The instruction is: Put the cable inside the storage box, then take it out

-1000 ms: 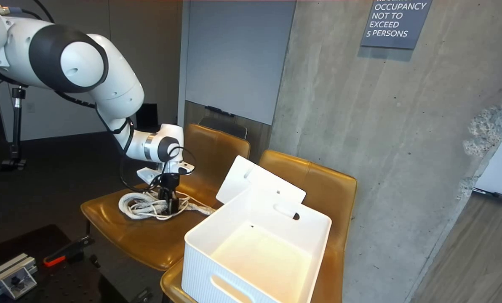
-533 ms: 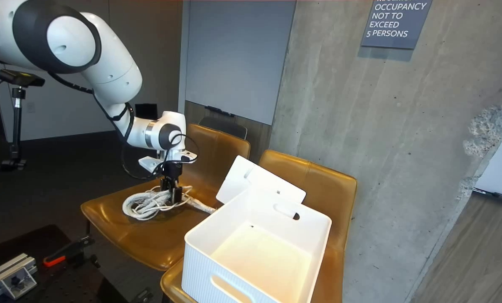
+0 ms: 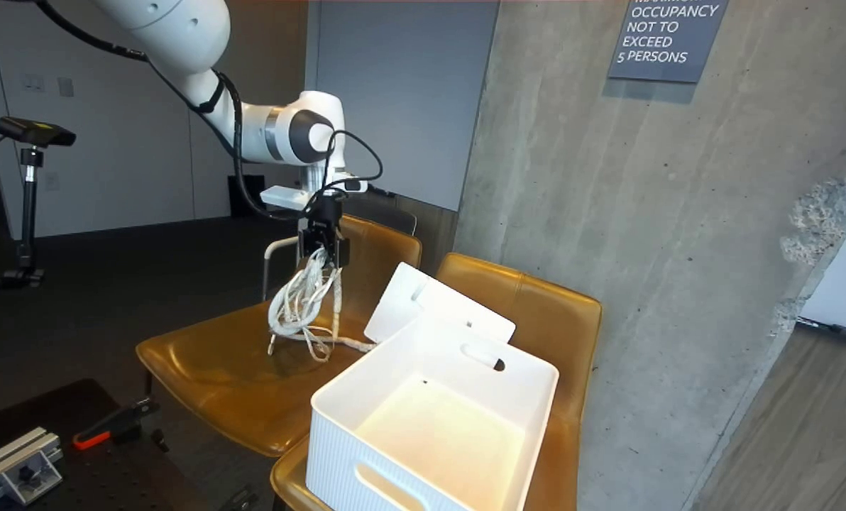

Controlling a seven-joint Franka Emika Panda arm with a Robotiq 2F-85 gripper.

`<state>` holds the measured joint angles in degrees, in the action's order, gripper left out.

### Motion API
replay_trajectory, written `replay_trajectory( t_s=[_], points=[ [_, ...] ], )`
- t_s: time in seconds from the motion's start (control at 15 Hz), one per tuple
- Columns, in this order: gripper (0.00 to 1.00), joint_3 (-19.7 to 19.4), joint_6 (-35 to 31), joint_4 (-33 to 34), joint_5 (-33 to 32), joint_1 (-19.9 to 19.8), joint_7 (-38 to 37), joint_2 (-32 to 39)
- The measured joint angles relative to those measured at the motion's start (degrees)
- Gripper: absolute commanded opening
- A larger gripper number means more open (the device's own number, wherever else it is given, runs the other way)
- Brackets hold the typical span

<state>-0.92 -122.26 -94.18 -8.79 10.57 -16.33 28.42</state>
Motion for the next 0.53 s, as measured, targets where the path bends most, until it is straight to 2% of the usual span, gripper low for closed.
replay_trajectory(
  t_s=[0.27,0.53],
  points=[
    [0.0,-0.3,5.7,2.8,-1.9,-4.5,11.2,-7.1],
    [0.0,-1.3,9.7,8.9,-4.3,-9.4,21.6,-10.8]
  ],
)
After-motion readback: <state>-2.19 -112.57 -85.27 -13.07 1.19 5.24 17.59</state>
